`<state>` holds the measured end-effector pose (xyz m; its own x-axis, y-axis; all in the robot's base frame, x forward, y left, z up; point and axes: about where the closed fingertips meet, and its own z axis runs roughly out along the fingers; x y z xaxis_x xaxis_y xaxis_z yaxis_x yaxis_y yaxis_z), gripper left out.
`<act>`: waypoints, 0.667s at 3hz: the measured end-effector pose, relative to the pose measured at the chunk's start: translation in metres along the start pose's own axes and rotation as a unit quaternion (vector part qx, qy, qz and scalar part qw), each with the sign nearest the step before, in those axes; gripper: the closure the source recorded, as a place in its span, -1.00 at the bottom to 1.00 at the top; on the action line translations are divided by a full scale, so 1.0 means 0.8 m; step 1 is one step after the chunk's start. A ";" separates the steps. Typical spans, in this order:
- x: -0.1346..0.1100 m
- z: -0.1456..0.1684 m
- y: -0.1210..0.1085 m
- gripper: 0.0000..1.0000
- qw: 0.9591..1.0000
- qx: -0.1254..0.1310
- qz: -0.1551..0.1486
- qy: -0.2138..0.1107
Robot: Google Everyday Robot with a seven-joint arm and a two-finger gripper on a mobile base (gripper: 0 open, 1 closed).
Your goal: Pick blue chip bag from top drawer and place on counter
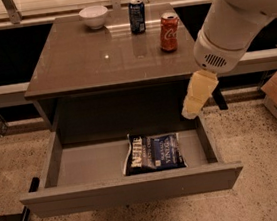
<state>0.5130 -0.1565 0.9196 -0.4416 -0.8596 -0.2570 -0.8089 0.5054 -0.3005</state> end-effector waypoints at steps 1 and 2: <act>0.001 0.026 0.012 -1.00 0.999 -0.027 0.027 0.018; -0.005 0.080 0.032 -1.00 0.995 -0.068 0.064 0.038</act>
Offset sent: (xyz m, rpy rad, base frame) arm 0.0159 0.0449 -0.1319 0.1078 0.3151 -0.2099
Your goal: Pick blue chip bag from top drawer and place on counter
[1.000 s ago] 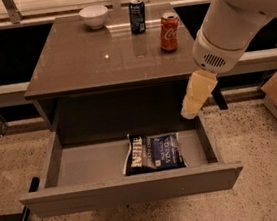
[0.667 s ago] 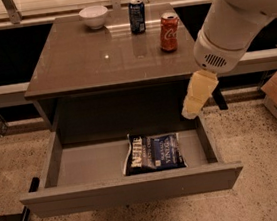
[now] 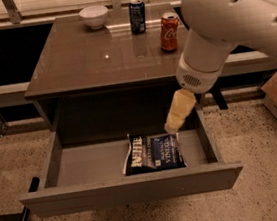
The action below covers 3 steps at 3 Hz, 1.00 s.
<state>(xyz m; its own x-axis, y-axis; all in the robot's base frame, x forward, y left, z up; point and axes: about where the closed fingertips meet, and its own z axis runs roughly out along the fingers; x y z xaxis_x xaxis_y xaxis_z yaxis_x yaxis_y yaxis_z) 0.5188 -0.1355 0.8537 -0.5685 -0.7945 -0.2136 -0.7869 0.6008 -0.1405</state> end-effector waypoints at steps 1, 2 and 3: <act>0.002 0.067 0.014 -1.00 0.997 -0.047 0.055 0.017; 0.009 0.127 0.027 -1.00 0.990 -0.080 0.110 0.028; 0.013 0.186 0.044 -1.00 0.981 -0.105 0.160 0.027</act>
Offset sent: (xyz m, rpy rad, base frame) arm 0.0073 0.0254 -0.1627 0.1624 0.2682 -0.3090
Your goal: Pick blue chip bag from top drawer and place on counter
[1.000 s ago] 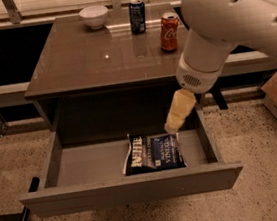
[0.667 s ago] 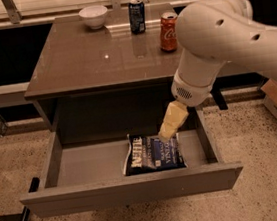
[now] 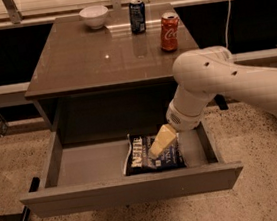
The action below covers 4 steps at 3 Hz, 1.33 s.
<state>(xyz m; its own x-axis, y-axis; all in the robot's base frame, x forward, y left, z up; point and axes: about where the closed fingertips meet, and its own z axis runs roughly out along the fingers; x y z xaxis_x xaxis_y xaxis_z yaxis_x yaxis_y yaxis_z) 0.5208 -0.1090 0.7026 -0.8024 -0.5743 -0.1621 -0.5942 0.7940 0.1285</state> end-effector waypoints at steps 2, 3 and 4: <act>0.008 0.114 0.007 -0.73 0.996 -0.048 0.080 -0.010; 0.010 0.130 0.003 -0.27 0.994 -0.049 0.096 -0.011; 0.005 0.114 -0.005 0.21 0.995 -0.032 0.093 -0.029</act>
Offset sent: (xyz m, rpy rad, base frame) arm -0.0047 0.0279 -0.1245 0.1402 0.1065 -0.1934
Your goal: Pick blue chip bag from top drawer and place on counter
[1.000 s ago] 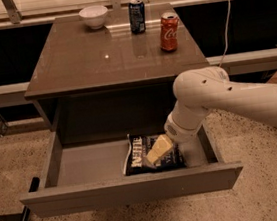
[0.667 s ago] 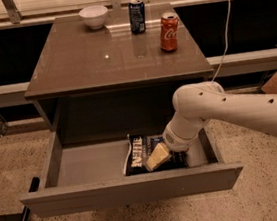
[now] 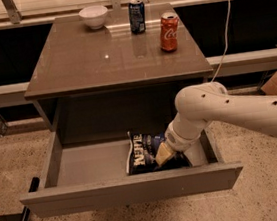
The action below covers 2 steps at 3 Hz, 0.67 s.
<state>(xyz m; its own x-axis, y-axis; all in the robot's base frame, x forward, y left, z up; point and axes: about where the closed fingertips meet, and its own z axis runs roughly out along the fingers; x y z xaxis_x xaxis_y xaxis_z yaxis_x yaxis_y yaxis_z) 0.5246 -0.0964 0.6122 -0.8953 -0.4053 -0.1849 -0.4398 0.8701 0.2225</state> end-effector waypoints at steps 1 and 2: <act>-0.004 -0.020 0.001 0.80 1.000 0.008 -0.010 -0.011; -0.008 -0.038 0.003 1.00 1.000 0.010 -0.020 -0.015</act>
Offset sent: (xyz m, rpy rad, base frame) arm 0.0063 -0.0131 0.1164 -0.0262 -0.1315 0.1229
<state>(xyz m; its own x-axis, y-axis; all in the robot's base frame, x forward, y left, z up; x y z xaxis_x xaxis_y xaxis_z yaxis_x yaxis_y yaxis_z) 0.5267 -0.1001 0.6434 -0.8740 -0.4326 -0.2214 -0.4742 0.8587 0.1943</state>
